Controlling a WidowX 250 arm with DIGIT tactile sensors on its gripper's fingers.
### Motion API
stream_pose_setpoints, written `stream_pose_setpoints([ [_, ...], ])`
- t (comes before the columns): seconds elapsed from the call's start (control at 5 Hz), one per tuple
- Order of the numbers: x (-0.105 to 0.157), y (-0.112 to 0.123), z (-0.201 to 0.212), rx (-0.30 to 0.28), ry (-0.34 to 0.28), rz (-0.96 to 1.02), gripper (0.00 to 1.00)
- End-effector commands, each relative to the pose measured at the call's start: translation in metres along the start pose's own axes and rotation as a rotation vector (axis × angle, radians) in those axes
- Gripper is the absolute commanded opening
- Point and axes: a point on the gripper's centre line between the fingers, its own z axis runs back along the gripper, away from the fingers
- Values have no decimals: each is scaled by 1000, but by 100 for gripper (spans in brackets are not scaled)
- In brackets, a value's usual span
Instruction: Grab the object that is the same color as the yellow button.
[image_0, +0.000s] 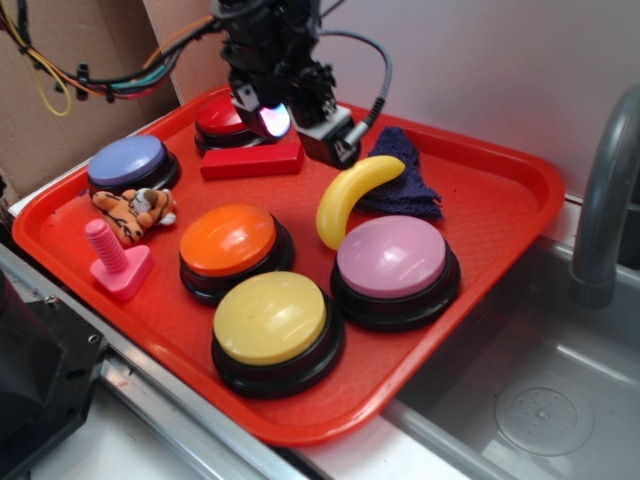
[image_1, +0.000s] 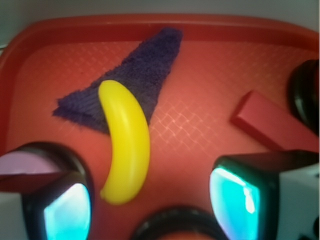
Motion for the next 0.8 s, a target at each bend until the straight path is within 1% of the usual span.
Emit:
stream_pose_setpoints([
  [0.0, 22, -11, -15, -15, -58, -1, 100],
  [0.2, 22, -10, -26, -24, -56, 16, 100],
  [0.6, 23, -6, -38, -12, -26, 35, 98],
])
